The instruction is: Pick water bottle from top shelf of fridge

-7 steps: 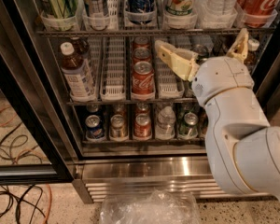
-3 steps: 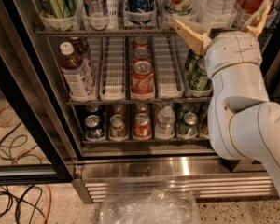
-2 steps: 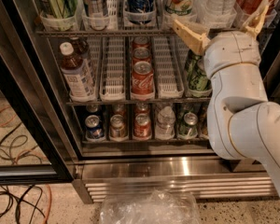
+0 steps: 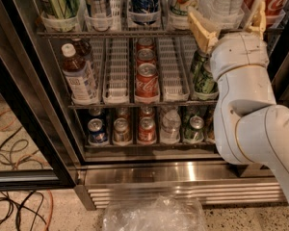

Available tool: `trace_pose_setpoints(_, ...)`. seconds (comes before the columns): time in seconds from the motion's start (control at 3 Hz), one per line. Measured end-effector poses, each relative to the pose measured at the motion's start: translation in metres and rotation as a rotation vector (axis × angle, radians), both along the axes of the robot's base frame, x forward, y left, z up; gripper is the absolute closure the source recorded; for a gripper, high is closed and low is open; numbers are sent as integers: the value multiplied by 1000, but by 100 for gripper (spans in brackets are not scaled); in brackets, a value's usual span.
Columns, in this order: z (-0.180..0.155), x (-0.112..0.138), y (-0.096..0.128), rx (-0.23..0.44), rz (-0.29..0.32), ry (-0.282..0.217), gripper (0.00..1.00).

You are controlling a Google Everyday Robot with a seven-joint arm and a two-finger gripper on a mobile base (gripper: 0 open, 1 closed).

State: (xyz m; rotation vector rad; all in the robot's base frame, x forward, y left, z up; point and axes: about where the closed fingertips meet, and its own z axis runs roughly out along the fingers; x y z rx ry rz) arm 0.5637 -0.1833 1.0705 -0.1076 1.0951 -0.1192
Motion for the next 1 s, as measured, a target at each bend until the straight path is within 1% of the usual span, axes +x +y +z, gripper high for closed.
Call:
trace_pose_setpoints(0.33,0,0,0,0,0,0,46)
trace_pose_setpoints(0.67,0,0,0,0,0,0,45)
trace_pose_setpoints(1.0,0,0,0,0,0,0,36)
